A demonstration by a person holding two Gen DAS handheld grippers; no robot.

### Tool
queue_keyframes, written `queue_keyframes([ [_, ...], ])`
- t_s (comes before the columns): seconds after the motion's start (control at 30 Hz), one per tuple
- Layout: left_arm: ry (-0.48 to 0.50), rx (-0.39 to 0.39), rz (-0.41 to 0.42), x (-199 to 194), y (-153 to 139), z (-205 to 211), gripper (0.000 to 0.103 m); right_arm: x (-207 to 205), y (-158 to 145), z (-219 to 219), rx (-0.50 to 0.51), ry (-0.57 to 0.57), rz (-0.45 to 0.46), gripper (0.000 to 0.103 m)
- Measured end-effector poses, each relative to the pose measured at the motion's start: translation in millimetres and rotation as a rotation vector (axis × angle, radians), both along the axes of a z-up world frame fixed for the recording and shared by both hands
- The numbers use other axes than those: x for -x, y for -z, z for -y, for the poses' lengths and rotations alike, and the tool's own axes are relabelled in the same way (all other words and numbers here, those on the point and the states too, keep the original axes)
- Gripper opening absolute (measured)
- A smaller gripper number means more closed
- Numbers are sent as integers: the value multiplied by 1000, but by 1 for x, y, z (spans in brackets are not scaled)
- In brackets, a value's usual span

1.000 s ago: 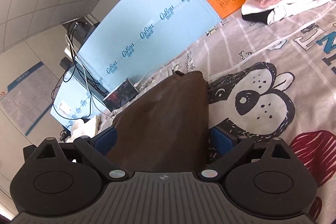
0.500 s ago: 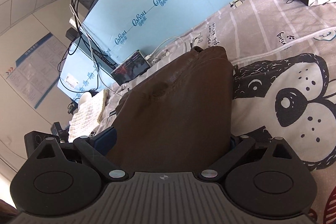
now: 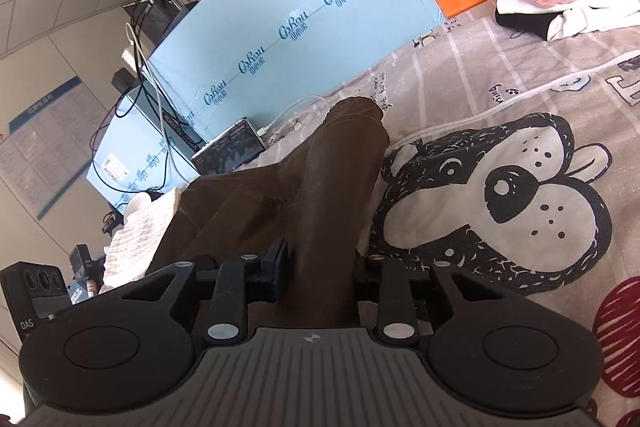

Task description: Fold clothes

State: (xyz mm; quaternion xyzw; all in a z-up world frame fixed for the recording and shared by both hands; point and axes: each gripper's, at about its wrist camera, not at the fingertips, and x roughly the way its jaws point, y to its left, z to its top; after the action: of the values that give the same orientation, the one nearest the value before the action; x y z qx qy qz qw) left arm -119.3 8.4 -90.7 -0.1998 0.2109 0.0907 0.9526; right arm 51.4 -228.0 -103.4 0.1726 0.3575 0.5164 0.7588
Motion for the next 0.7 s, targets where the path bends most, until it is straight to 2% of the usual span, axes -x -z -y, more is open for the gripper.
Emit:
queue_keyframes([
  [0.17,56,-10,27,-3,-12,25,24,12,-16,27,-87,-3,68,17],
  [0.33,127,-59,73,-24,-27,47,24,10,-29,58,-155,51,122,16],
  [0.43,194,-118,120,-50,-39,60,24,2,-41,77,-189,113,187,15],
  [0.57,267,-124,180,-103,-54,70,23,-17,-61,102,-226,224,288,15],
  [0.7,313,-147,262,-162,-78,86,23,-41,-83,113,-217,337,425,14],
])
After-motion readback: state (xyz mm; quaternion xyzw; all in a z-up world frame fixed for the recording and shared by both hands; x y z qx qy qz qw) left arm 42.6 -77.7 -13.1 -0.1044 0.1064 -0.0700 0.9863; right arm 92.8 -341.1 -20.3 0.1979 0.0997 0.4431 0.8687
